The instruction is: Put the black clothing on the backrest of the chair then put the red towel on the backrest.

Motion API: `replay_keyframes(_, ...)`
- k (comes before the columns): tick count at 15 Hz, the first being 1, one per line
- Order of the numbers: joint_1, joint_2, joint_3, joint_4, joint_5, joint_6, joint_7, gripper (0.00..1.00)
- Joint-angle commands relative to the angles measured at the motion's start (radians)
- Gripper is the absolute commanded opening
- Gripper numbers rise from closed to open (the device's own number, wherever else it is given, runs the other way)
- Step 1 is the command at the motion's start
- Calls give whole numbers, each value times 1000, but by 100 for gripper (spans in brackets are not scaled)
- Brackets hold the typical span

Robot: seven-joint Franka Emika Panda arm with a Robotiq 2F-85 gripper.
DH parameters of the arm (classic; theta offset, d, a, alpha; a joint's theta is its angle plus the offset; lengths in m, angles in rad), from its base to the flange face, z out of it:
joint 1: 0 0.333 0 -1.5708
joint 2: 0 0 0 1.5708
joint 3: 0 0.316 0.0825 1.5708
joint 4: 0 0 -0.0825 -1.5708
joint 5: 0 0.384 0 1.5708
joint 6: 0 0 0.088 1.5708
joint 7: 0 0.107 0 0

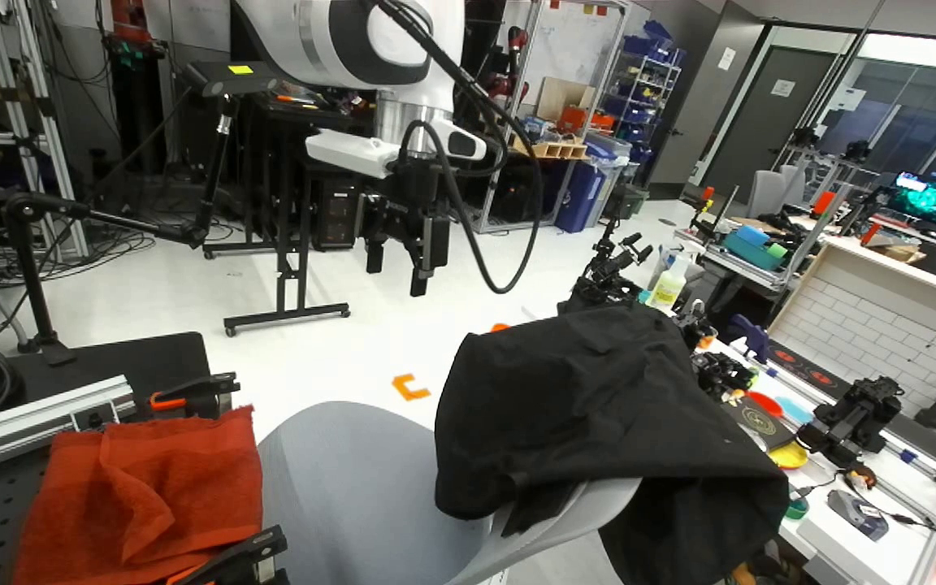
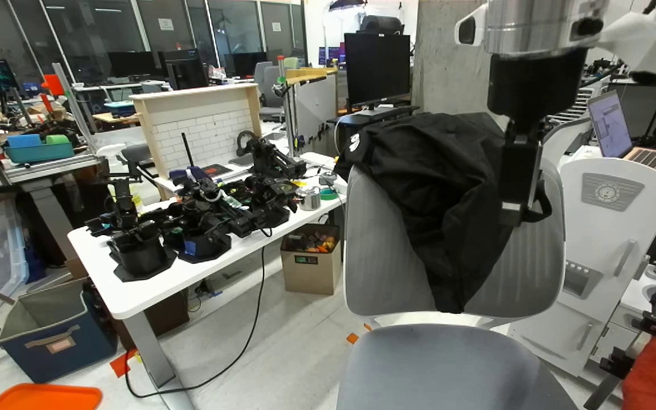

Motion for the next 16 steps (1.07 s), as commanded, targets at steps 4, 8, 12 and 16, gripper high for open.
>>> replay_keyframes(4,84,-103,107,-291,-43,143,199,100)
replay_keyframes(8,125,-213,166,-463,-40,170,295,100)
replay_keyframes(12,116,-328,194,-628,-26,225,308,100)
replay_keyframes(16,52,-269,181,-642,-85,318,289,100)
